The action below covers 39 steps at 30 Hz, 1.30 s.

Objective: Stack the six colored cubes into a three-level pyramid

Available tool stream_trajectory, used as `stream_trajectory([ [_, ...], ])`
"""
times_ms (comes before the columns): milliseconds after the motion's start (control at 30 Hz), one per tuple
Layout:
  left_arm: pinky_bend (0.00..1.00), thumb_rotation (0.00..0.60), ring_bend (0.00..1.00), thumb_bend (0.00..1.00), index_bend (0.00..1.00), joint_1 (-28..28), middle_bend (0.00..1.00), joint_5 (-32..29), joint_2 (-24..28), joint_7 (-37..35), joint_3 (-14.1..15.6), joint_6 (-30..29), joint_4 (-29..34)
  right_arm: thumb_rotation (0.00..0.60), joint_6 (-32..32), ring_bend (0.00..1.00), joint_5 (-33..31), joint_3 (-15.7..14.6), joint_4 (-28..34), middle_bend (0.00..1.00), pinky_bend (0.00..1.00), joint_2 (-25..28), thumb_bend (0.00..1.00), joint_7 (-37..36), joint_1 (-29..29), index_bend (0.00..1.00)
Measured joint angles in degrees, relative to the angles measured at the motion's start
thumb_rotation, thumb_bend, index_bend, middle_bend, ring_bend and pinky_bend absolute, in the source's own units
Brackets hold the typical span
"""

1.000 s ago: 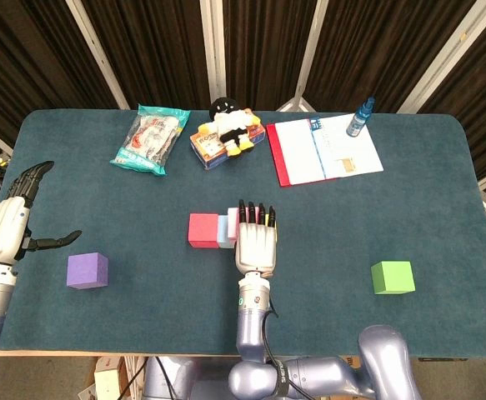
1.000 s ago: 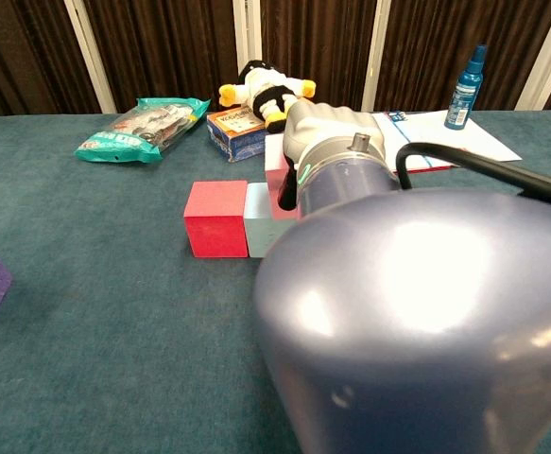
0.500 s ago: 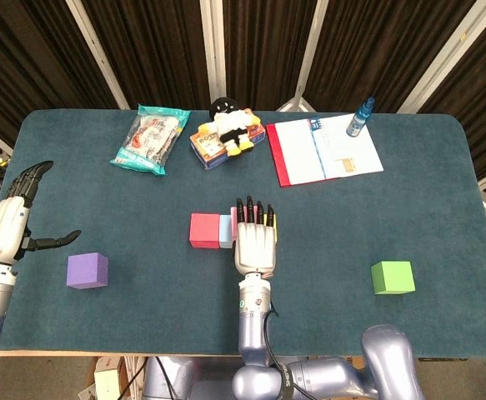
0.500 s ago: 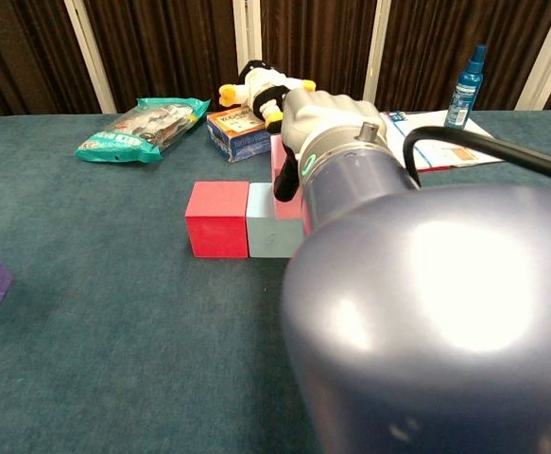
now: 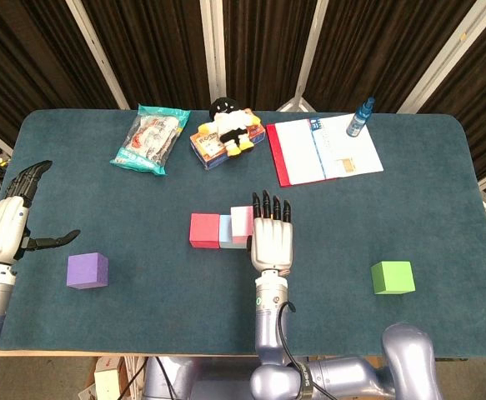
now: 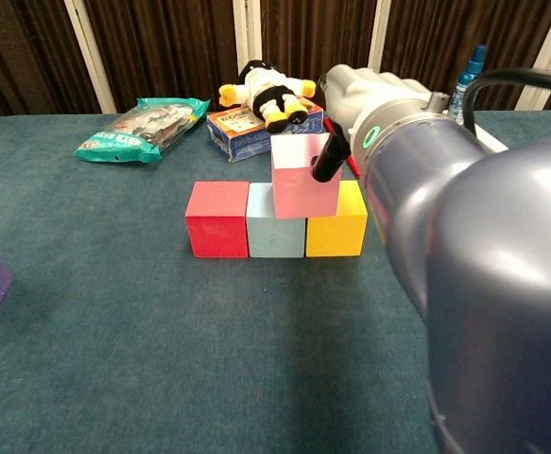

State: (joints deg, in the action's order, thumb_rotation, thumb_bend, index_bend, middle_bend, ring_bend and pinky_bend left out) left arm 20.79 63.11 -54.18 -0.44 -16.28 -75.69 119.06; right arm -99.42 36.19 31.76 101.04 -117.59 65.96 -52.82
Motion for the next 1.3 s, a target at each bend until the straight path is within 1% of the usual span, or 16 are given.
stream_trajectory([
  [333,0.0,0.6,0.0,0.05,0.0,0.01,0.05,0.13,-0.62,1.83,0.18,-0.93,0.07,0.6,0.96,0.0,-0.57,-2.92,4.53,0.04,0.0,6.51,0.47,-2.65,5.67,0.0],
  [533,0.0,0.6,0.0,0.05,0.0,0.07,0.05,-0.2,-0.76,2.29,0.25,-0.86,0.37,0.6,2.98,0.0,-0.44,-5.58,8.64,0.04,0.0,11.51,0.47,-6.31,9.7,0.0],
  [667,0.0,0.6,0.0,0.05,0.0,0.06,0.05,-0.14,-0.86,2.72,0.28,-1.11,0.41,0.6,4.31,0.0,-1.36,-6.8,9.53,0.04,0.0,12.83,0.47,-7.29,10.83,0.0],
  [700,0.0,0.6,0.0,0.05,0.0,0.06,0.05,-0.15,-0.92,2.88,0.27,-1.22,0.42,0.6,4.95,0.0,-2.16,-7.61,9.69,0.04,0.0,13.14,0.47,-7.43,11.27,0.0],
  [833,0.0,0.6,0.0,0.05,0.0,0.06,0.05,-0.12,-1.07,3.14,0.29,-1.36,0.37,0.6,6.86,0.0,-3.59,-9.48,9.01,0.04,0.0,13.89,0.47,-8.62,12.24,0.0],
  [933,0.0,0.6,0.0,0.05,0.0,0.11,0.05,-0.21,-1.14,3.19,0.3,-1.25,0.25,0.6,7.62,0.0,-4.21,-10.11,7.57,0.04,0.0,13.93,0.47,-9.35,12.6,0.0],
  [1300,0.0,0.6,0.0,0.05,0.0,0.19,0.05,-0.27,-1.42,3.55,0.38,-1.18,0.06,0.6,9.02,0.0,-6.24,-10.65,3.57,0.04,0.0,14.4,0.47,-11.15,13.66,0.0],
])
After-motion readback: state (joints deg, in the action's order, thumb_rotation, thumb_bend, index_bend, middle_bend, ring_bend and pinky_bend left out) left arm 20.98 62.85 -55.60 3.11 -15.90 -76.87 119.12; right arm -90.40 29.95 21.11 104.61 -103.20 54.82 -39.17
